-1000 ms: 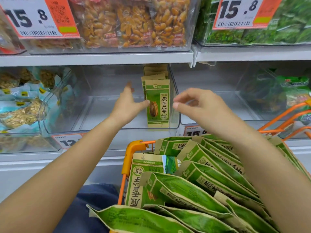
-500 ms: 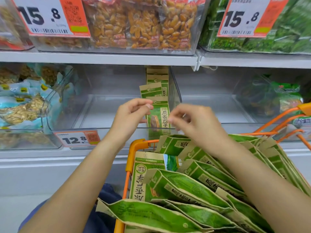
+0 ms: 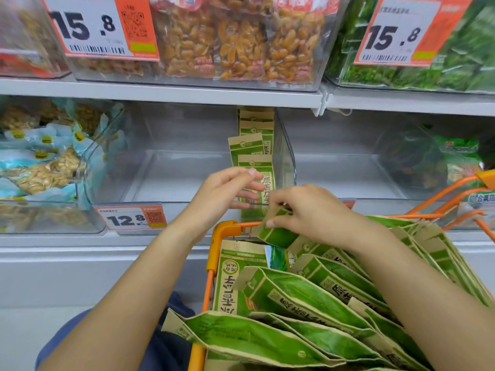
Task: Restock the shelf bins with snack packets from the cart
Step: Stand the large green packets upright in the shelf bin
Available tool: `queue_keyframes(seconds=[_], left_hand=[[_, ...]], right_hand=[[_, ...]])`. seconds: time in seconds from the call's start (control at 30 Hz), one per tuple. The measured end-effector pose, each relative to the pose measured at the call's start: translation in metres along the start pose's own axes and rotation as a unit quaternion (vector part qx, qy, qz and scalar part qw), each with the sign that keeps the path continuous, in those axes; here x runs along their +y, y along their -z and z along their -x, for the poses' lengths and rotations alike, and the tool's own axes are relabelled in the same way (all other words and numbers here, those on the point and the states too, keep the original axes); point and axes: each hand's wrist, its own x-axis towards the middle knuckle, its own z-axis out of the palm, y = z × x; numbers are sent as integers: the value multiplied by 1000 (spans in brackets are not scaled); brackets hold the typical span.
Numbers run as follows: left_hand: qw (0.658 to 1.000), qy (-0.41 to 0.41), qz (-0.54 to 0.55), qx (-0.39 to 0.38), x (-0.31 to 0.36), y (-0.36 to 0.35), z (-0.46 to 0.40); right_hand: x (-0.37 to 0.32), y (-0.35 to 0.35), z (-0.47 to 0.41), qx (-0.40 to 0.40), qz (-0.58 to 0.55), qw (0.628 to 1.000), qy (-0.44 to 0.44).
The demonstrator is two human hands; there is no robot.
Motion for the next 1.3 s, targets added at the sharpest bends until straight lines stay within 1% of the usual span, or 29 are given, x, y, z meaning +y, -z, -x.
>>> queue_keyframes(seconds=[0.03,0.07,0.1,0.13,0.2,0.23,0.27,0.3,0.33,0.37,0.5,0.57,0.6,0.67,0.7,0.73,0.8,0.87,0.97,1.03,1.1,1.2,1.23,1.3], left_hand=[[1000,5,7,-7,0,0,0],[1000,12,21,-9,1,0,0],[999,20,43,-11,2,1,-1],[997,28,70,-17,3,2,-2],[993,33,111,-38,4,2,-1],[991,31,124,-47,4,0,-1],[989,31,138,-53,4,-1,0],[986,33,151,-57,3,-2,0],[984,34,161,-65,2,-3,0],[983,27,164,-78,2,-4,0],[986,24,146,-79,3,-6,4],[986,36,139,-90,4,-8,7],[984,50,146,-85,4,-7,7],[980,81,174,-49,7,-2,5],[978,95,183,-24,8,2,1],[976,108,187,1,10,7,-5],[973,119,193,49,12,15,-22],[971,110,191,91,12,20,-43],[975,99,151,130,12,22,-71],[983,112,95,113,6,17,-80],[986,146,18,82,-6,8,-79],[975,199,-90,39,-20,-1,-73],[970,204,-128,37,-22,-1,-75],[958,206,-190,66,-21,3,-82]], right_hand=[[3,5,2,29,-64,998,-2],[5,12,4,75,-140,987,-1],[8,20,6,131,-218,967,4],[10,28,6,187,-297,936,10],[14,40,6,271,-448,852,12],[15,42,4,288,-509,811,2],[15,41,2,289,-557,778,-16],[14,38,-1,279,-593,755,-40],[13,34,-3,265,-612,743,-62],[12,29,-4,254,-619,739,-77],[10,14,-10,245,-604,753,-93],[11,11,-15,248,-578,771,-95],[13,11,-18,257,-543,792,-104],[20,8,-23,273,-407,861,-136],[23,5,-23,258,-337,892,-155],[25,1,-23,233,-291,913,-166],[27,-9,-24,176,-252,937,-167],[29,-16,-24,131,-251,945,-162],[32,-19,-23,133,-266,942,-154],[33,-19,-23,139,-273,939,-153],[34,-21,-22,142,-270,940,-154],[37,-22,-23,144,-271,939,-157],[38,-22,-23,144,-271,939,-156],[39,-23,-24,146,-270,939,-155]])
